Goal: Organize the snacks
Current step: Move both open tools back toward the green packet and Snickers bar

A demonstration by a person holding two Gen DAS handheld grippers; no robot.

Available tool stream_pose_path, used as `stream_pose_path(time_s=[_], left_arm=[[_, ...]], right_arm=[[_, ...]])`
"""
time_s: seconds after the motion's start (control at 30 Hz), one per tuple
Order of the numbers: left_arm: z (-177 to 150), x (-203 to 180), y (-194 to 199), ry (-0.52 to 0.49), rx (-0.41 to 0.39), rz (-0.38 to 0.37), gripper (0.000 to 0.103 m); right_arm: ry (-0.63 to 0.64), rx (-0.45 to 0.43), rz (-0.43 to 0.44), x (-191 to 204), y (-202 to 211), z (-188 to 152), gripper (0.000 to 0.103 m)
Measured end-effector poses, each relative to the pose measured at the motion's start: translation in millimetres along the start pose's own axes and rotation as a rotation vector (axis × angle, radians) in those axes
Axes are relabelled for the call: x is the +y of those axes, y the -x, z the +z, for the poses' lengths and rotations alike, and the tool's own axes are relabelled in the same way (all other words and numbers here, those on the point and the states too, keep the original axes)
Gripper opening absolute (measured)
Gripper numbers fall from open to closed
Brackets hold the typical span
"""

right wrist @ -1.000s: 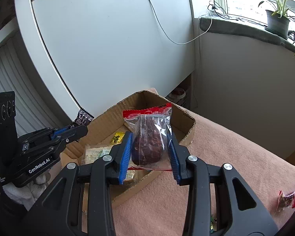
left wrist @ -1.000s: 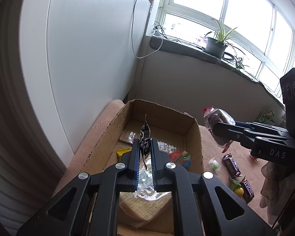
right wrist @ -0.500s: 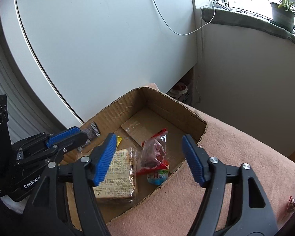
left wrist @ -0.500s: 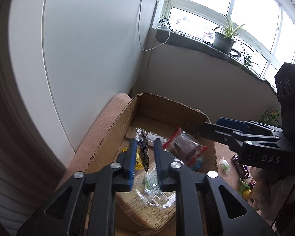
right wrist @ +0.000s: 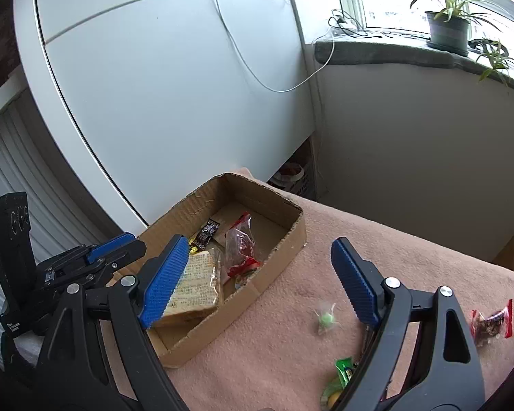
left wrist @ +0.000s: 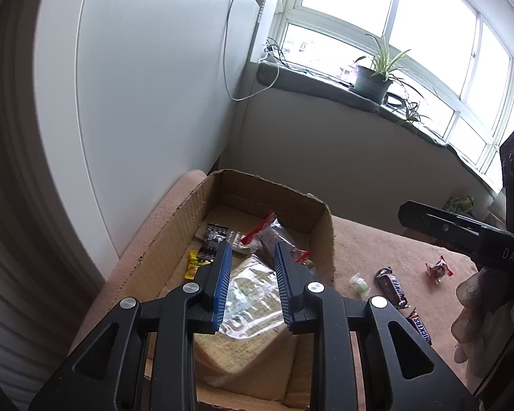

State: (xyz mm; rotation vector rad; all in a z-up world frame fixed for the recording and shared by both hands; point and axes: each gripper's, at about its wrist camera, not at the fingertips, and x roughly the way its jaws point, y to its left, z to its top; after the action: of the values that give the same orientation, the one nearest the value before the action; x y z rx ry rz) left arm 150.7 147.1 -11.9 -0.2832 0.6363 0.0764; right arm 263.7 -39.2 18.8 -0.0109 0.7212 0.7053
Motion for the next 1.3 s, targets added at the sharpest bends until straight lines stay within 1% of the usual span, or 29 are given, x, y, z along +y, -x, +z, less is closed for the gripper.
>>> stream_pose_path(time_s=[0.1,0.13,0.17,0.27,0.37,0.53,0.67,0.83,0.93,0.97,1.0,1.07,1.17,1.2,1.3], left_arm=[[-6,-10,7,0.009,-0.014,-0.020,0.026],[-9,-13,10,0.014,-0.017,-0.031,0.027],[-12,-17,12,0.017,-0.020,-0.040,0.032],[-21,-29,18,0.027,-0.026,-0.067,0.032],[-30,-42,21,0.032,-0.022,-0.100,0.032],[-44,-69,19,-0.017,0.001,-0.135,0.032],[-57,-84,10,-0.023,0.040,-0.164,0.032],[-70,-101,2,-0.043,0.082,-0.199,0.032],[-77,-112,-4,-0.060,0.105,-0.210,0.032],[-79,-115,-6,-0.064,0.114,-0.213,0.032],[-81,-117,-8,-0.067,0.121,-0.217,0.032],[-85,-122,-12,-0.075,0.135,-0.225,0.032],[-90,-129,-19,-0.096,0.160,-0.236,0.032],[-92,-131,-22,-0.096,0.172,-0.244,0.032],[-92,-136,-32,-0.083,0.199,-0.269,0.032]], right_arm=[[-0.051,-0.044,-0.019,-17,29,-12,0.087],[-0.067,-0.054,-0.030,-22,38,-16,0.087],[-0.081,-0.065,-0.042,-27,47,-22,0.087],[-0.108,-0.092,-0.081,-39,71,-38,0.087],[-0.117,-0.106,-0.132,-48,89,-55,0.087],[-0.115,-0.093,-0.208,-60,107,-87,0.087],[-0.127,-0.055,-0.240,-70,103,-109,0.087],[-0.122,0.017,-0.243,-75,91,-136,0.087],[-0.102,0.060,-0.235,-75,80,-147,0.087],[-0.094,0.073,-0.231,-74,77,-150,0.086],[-0.088,0.086,-0.226,-74,73,-152,0.081],[-0.078,0.111,-0.219,-73,66,-156,0.075],[-0.079,0.131,-0.206,-76,59,-160,0.072],[-0.082,0.136,-0.203,-77,56,-161,0.070],[-0.085,0.146,-0.200,-80,51,-163,0.067]])
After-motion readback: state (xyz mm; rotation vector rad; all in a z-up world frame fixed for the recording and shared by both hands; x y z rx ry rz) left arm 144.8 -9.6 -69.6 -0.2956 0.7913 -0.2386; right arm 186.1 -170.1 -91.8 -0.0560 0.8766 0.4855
